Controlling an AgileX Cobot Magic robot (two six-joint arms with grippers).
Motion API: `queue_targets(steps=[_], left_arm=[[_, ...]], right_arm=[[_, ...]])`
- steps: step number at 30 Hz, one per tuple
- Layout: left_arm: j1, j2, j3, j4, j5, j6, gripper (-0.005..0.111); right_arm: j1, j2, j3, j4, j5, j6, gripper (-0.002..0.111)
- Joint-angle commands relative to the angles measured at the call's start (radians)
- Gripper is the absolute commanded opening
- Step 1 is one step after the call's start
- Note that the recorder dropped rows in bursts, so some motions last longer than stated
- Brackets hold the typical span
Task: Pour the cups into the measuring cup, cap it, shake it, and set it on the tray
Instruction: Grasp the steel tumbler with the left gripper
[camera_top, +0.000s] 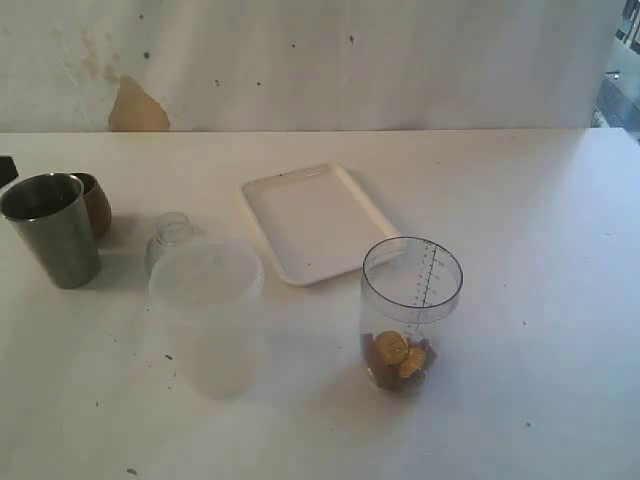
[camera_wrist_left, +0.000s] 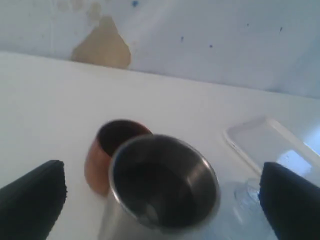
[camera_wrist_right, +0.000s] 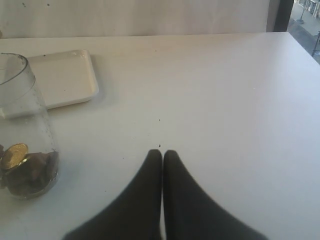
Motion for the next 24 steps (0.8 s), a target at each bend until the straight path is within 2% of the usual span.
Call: queue_targets(steps=[1,5,7,8,9,11,12,15,18,24], left_arm=[[-0.001,-0.011,0.094,0.025,-0.031,0.001,0.105],[-0.040,-0.011,0.193,-0.009,-0.036,0.154,0.105],[-0.118,-0.007,0.242,-0.155,0.026,0.323,0.105],[-0.175,0.004,0.257,-0.262,0.054,0.469,0.105],[-0.204,0.015,0.259,-0.299,0.064,0.527,0.105],[-0.262,0.054,0.261,-0.465,0.095,0.696,0.105],[-0.270,0.082,0.261,-0.586,0.100,0.760,0.105],[-0.270,0.130,0.261,-0.702,0.038,0.823,0.105],[-0.270,0.182,0.251,-0.694,-0.074,0.870,0.105],[-0.270,0.292,0.185,-0.682,-0.129,0.872,0.105]], right_arm=[[-0.005,-0.004,0.005,-0.003,-0.001,0.003,0.000],[-0.005,-0.004,0.005,-0.003,-0.001,0.003,0.000],[-0.005,-0.004,0.005,-0.003,-0.001,0.003,0.000],[-0.005,-0.004,0.005,-0.003,-0.001,0.003,0.000],[-0.005,-0.004,0.005,-0.003,-0.001,0.003,0.000],[-0.005,-0.004,0.005,-0.003,-0.001,0.003,0.000],[-0.005,-0.004,0.005,-0.003,-0.001,0.003,0.000],[-0.005,-0.004,0.005,-0.003,-0.001,0.003,0.000],[-0.005,-0.004,0.005,-0.003,-0.001,0.003,0.000],[-0.005,-0.004,0.005,-0.003,-0.001,0.003,0.000]])
